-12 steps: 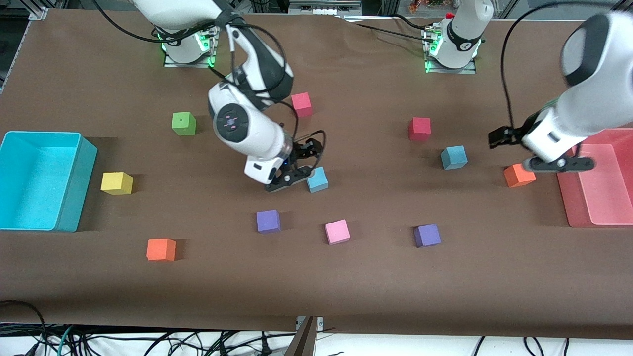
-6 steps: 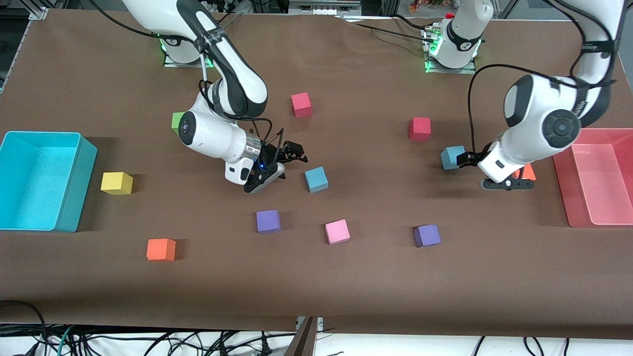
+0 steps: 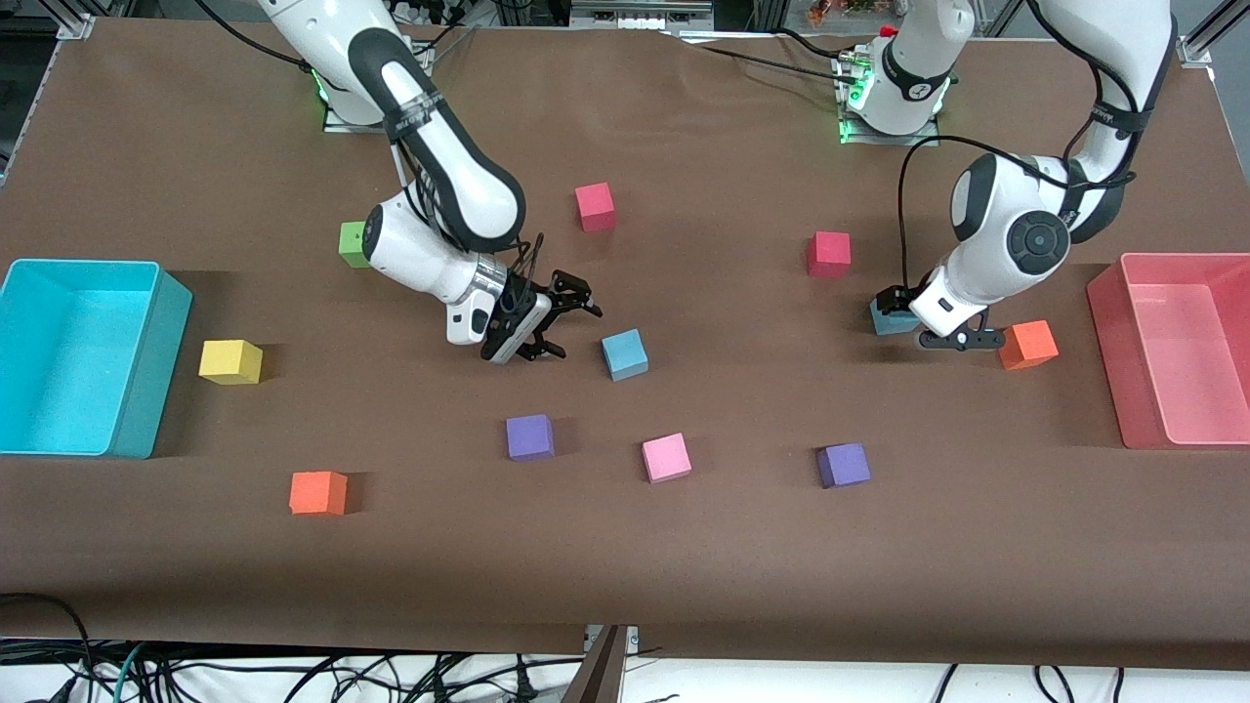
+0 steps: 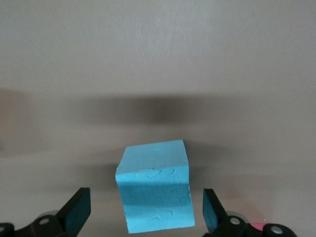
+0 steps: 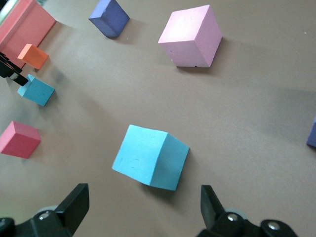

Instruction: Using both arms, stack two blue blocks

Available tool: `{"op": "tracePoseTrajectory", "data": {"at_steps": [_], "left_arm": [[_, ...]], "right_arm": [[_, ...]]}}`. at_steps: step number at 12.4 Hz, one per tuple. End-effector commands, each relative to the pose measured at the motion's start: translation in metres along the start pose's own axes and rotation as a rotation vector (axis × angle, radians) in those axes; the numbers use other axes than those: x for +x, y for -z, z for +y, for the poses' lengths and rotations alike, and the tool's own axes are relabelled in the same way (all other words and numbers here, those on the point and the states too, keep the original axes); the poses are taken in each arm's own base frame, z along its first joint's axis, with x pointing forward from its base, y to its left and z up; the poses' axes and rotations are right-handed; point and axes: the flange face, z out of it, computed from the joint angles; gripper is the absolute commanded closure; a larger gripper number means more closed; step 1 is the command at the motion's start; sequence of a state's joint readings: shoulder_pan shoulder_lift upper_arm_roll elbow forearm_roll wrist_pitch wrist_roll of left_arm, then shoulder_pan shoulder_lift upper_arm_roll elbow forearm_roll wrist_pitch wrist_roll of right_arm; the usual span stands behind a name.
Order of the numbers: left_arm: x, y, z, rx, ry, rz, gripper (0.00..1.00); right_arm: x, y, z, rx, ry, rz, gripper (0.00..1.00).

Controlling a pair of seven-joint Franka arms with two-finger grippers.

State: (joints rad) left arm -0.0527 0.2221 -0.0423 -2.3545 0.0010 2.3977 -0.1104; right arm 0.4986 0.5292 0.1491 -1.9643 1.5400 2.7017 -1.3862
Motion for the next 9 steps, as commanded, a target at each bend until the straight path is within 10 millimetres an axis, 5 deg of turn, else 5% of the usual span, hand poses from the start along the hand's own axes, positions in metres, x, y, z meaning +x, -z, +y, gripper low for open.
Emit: {"op": "tracePoseTrajectory", "data": {"at_steps": [1,4,5,7,9], "left_arm": [[0.002,-0.012,0.000,0.006,-0.006,0.016,0.00],[0.005,-0.028,0.001,0.003,-0.008,0.020,0.00],[0.004,-0.031,0.001,0.004,-0.010,0.014,0.12],[0.004,-0.031,0.003,0.006,-0.014,0.014,0.60],[0.004,-0.021,0.004,0.006,-0.013,0.017,0.95]], "right_arm": [[-0.025,-0.016,0.009,-0.010,0.127,0.085,0.00],[-0.042,-0.029,0.012,-0.004,0.218,0.146,0.00],[-0.048,-0.034,0.014,-0.005,0.227,0.141,0.00],[-0.050,-0.040,0.013,0.028,0.233,0.149,0.00],[-0.051,-0.051,0.013,0.063,0.262,0.167,0.00]]}}
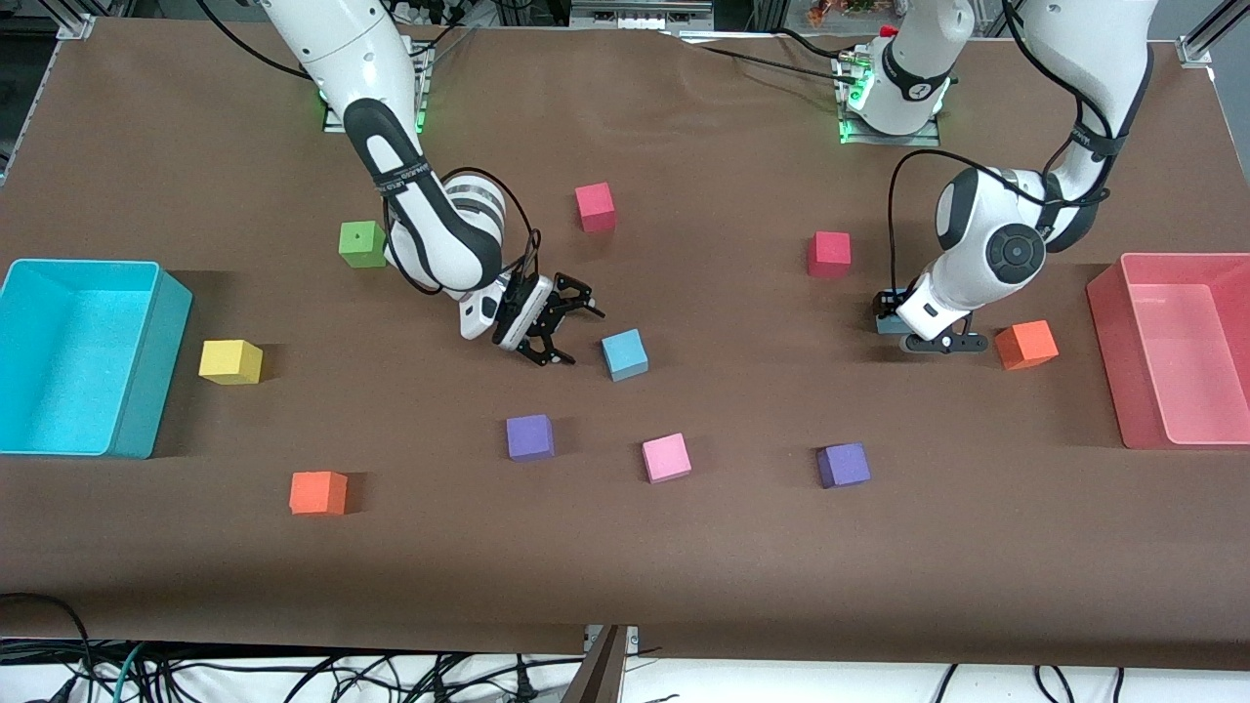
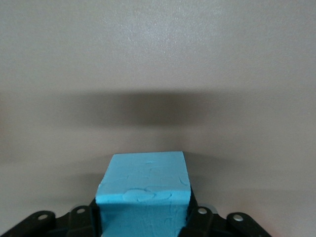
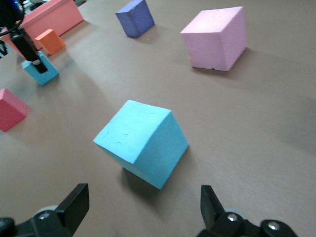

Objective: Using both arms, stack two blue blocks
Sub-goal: 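Carry the held cube with the left gripper over the placed cube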

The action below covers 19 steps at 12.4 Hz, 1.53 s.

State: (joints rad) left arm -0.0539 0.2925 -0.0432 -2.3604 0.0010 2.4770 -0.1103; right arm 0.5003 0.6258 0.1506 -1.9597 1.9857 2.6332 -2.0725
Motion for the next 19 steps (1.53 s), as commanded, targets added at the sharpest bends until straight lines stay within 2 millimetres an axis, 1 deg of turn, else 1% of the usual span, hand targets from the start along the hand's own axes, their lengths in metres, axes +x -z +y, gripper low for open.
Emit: {"op": "tracePoseTrajectory", "data": {"at_steps": [1,2,3,4,5,6,7,8,11,12,14,16,18,19], "left_arm": [[0.003,0.022,0.003,0.009,-0.024,0.034,1.00],[0.004,0.040,0.011,0.010,-0.039,0.060,1.00],[0.005,0.064,0.031,0.013,-0.073,0.065,1.00],[0.017,0.097,0.052,0.014,-0.097,0.060,1.00],[0.028,0.128,0.078,0.015,-0.131,0.059,1.00],[0.032,0.152,0.114,0.002,-0.146,0.084,1.00],[0.034,0.168,0.144,-0.019,-0.137,0.110,1.00],[0.033,0.174,0.180,-0.028,-0.139,0.126,1.00],[0.041,0.184,0.283,-0.099,0.004,0.097,1.00],[0.039,0.182,0.310,-0.110,0.028,0.099,1.00],[0.035,0.155,0.344,-0.106,0.074,0.072,1.00],[0.038,0.148,0.382,-0.127,0.109,0.080,1.00],[0.037,0.133,0.408,-0.129,0.152,0.073,1.00],[0.035,0.134,0.421,-0.139,0.182,0.080,1.00]], "right_arm": [[-0.001,-0.014,0.000,0.030,0.043,0.037,0.00],[-0.002,-0.016,-0.001,0.032,0.060,0.037,0.00],[0.001,-0.016,0.001,0.030,0.081,0.042,0.00],[0.005,-0.016,0.002,0.028,0.123,0.052,0.00],[0.004,-0.018,0.004,0.026,0.141,0.052,0.00],[0.006,-0.022,0.005,0.027,0.152,0.057,0.00],[0.008,-0.023,0.004,0.028,0.180,0.060,0.00],[0.005,-0.025,0.004,0.032,0.198,0.058,0.00],[0.000,-0.029,0.004,0.045,0.205,0.057,0.00],[-0.001,-0.029,0.004,0.045,0.211,0.056,0.00],[-0.001,-0.030,0.003,0.045,0.219,0.056,0.00],[-0.001,-0.030,0.003,0.045,0.219,0.056,0.00],[-0.001,-0.030,0.004,0.044,0.219,0.057,0.00],[-0.001,-0.030,0.003,0.045,0.219,0.056,0.00]]}}
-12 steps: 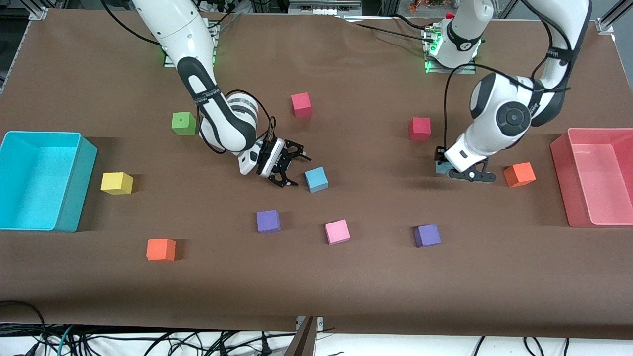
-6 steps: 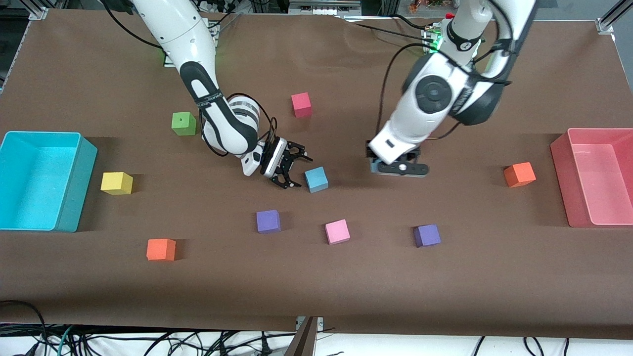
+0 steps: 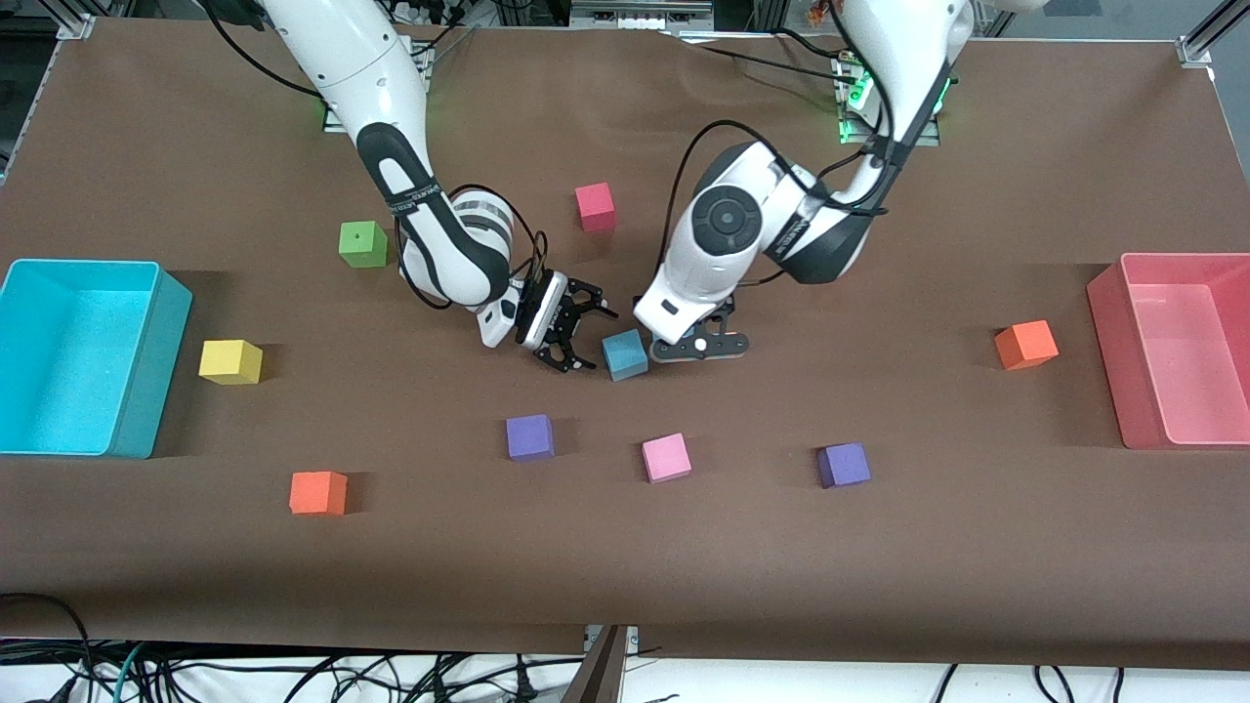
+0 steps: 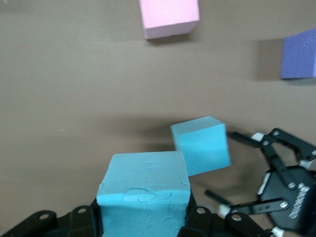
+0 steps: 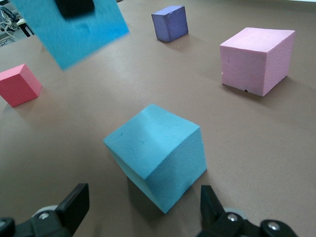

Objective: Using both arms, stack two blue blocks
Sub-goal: 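Carry the held cube with the left gripper over the placed cube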

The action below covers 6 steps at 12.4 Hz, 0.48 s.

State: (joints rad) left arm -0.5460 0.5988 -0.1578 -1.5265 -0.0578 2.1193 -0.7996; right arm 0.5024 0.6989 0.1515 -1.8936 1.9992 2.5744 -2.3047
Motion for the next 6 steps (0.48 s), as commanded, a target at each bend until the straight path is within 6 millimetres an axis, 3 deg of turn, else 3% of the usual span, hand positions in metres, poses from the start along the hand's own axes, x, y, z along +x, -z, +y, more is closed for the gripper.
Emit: {"op": "tracePoseTrajectory", "data": {"at_steps": [1,6], "left_arm": [[0.000,-0.005,0.037,-0.022,0.076,0.005,1.00],[0.002,-0.039,0.069,-0.023,0.119,0.046,1.00]], "right_arm": [[0.002,-0.004,0.000,-0.005,0.010,0.017,0.00],[0.001,-0.007,0.001,-0.004,0.009,0.016,0.00]]}}
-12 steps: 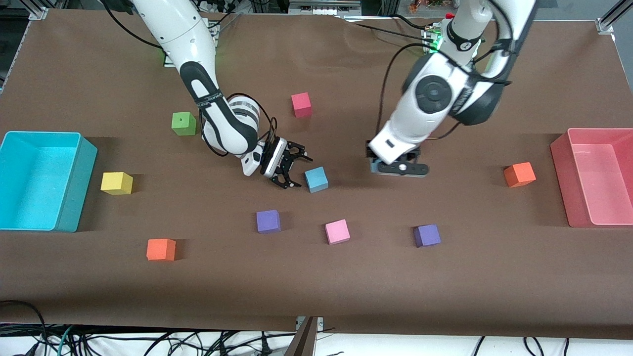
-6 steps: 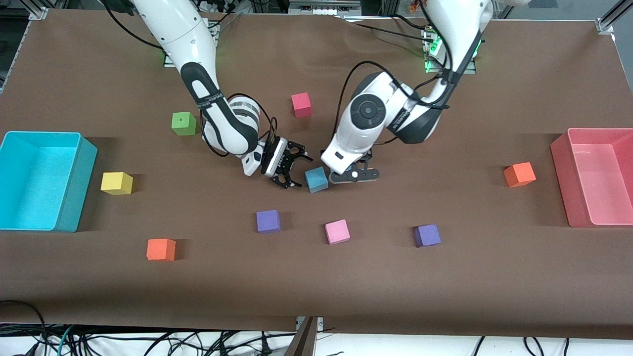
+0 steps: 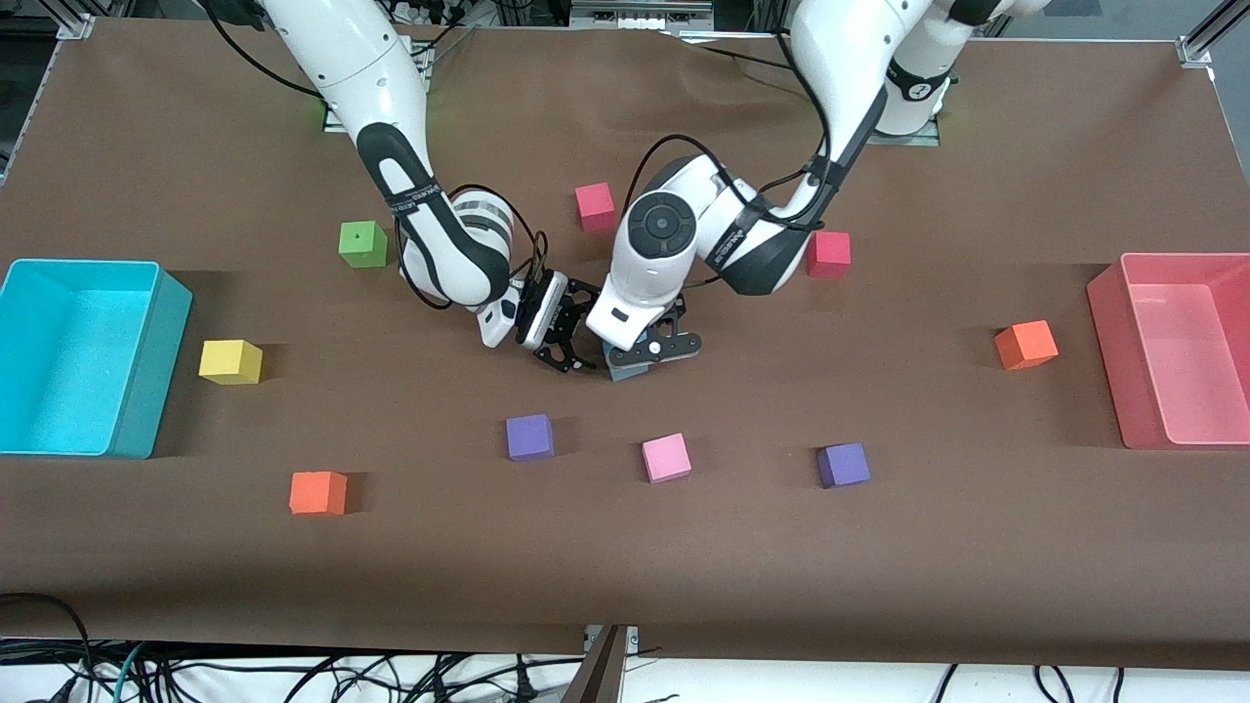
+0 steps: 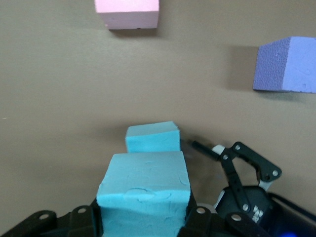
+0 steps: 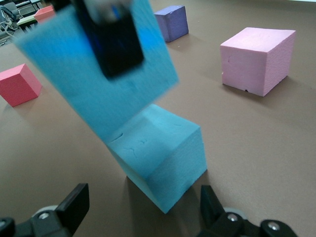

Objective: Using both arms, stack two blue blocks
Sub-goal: 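Lower the held cube onto the placed light blue cube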

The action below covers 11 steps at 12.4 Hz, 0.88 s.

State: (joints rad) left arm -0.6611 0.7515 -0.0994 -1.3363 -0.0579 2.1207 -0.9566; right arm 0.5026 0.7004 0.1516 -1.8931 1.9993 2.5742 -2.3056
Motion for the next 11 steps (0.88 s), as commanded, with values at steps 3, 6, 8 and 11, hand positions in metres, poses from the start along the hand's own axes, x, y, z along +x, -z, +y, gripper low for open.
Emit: {"op": "tracePoseTrajectory", "data": {"at_steps": [3,6,8,11], "left_arm": [[0.011,-0.021,0.011,-0.006,0.023,0.021,1.00],[0.012,-0.026,0.010,-0.001,0.018,0.028,1.00],[0.011,-0.028,0.009,0.003,0.017,0.026,1.00],[0.005,-0.033,0.010,0.011,0.017,0.021,0.36]], "right_arm": [[0.002,-0.007,0.001,-0.005,0.009,0.018,0.00],[0.002,-0.006,0.002,-0.006,0.008,0.018,0.00],[0.002,-0.007,0.001,-0.005,0.008,0.018,0.00],[0.002,-0.006,0.001,-0.005,0.004,0.020,0.00]]}}
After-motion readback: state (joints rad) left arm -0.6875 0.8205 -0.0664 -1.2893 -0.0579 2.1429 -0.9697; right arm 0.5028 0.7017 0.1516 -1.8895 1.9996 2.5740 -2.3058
